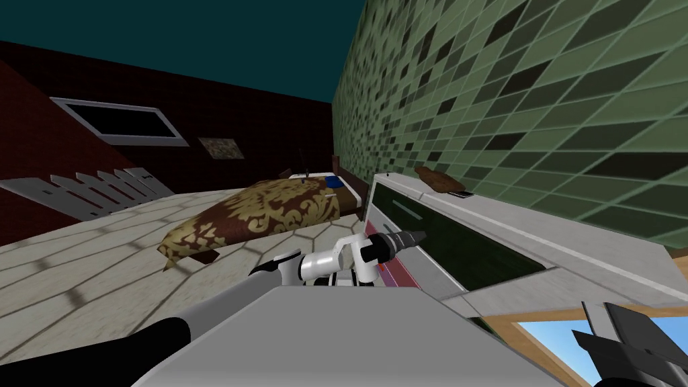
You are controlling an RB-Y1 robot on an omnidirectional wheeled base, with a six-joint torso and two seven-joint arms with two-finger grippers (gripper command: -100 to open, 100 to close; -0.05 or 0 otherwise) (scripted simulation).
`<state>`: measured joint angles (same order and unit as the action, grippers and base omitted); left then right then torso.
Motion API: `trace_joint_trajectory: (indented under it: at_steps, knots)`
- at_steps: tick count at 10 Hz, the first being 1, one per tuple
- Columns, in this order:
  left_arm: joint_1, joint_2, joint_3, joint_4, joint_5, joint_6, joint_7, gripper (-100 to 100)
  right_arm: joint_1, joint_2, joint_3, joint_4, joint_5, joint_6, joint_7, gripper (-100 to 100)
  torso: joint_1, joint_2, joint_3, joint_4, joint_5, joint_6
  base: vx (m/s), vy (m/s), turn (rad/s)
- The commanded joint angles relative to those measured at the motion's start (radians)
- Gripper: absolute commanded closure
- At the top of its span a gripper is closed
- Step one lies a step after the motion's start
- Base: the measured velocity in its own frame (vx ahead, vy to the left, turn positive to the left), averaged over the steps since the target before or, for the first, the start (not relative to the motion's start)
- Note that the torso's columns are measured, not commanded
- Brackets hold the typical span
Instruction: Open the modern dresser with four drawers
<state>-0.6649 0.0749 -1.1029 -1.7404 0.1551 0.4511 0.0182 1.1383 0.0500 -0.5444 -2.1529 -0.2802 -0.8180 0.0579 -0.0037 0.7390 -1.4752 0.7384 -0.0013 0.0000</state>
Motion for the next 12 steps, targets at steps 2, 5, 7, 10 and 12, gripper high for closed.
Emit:
trace_joint_trajectory:
  at_steps: [2,5,7,10,12]
  knots:
    - [-0.021,0.061,0.028,0.061,-0.041,-0.010,0.046,-100,0.000,0.000,0.000,0.000,0.000,0.000,0.000,0,0.005,0.000,0.000,0.000,0.002,0.000,0.006,0.016,-0.106]
    - [-0.037,0.090,0.052,0.104,-0.079,-0.013,0.086,-100,0.000,0.000,0.000,0.000,0.000,0.000,0.000,0,0.004,-0.001,-0.001,0.000,0.001,0.000,0.002,0.024,-0.127]
    - [-0.056,0.111,0.081,0.155,-0.122,-0.016,0.133,-100,0.000,0.000,0.000,0.000,0.000,0.000,0.000,0,0.004,-0.001,-0.001,-0.001,0.001,0.000,0.012,0.030,-0.240]
    - [-0.076,0.124,0.113,0.212,-0.171,-0.019,0.185,-100,0.000,0.000,0.000,0.000,0.000,0.000,0.000,0,0.004,-0.001,-0.001,0.000,0.001,0.000,0.006,0.032,-0.148]
    - [-0.091,0.129,0.135,0.251,-0.205,-0.021,0.222,-100,0.000,0.000,0.000,0.000,0.000,0.000,0.000,0,0.003,-0.001,-0.001,0.000,0.001,0.000,0.006,0.031,-0.207]
